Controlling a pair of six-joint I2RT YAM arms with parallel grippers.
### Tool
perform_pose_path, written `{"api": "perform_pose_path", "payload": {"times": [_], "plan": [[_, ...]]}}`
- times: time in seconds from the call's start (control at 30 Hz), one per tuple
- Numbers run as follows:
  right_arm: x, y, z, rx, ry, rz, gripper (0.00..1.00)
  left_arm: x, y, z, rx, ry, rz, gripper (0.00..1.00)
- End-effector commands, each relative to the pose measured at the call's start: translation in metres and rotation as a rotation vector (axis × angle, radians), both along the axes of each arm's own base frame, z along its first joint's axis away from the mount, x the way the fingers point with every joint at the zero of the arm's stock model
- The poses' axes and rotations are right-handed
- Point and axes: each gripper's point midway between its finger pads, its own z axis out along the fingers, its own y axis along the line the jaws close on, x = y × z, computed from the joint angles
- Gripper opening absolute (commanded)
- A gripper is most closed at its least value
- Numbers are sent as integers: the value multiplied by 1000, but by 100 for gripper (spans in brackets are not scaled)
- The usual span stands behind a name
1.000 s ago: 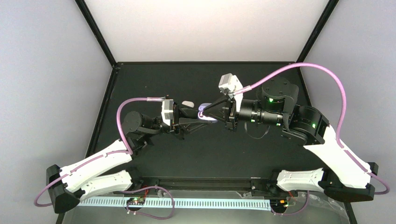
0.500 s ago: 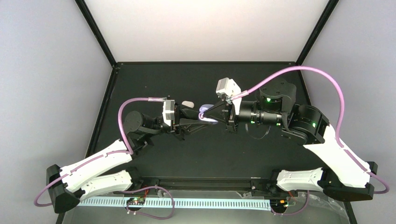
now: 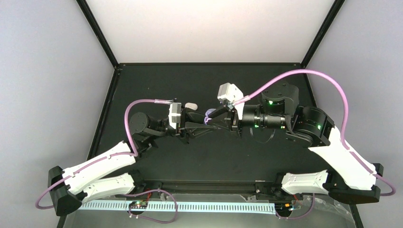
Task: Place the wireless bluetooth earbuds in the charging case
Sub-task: Place the earbud in the charging case.
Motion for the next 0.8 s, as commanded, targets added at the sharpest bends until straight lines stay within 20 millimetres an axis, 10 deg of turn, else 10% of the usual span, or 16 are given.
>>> {"api": "perform_pose_path", "payload": {"times": [0.0, 0.33, 0.77], "plan": [[-7, -5, 16, 40, 13, 9, 23, -6, 5, 23, -45, -41, -4, 2], [4, -51, 71, 208, -71, -179, 42, -8, 8, 20, -49, -38, -1, 2], [58, -84, 54, 247, -32, -517, 69, -13, 14, 19, -56, -50, -5, 1]]}}
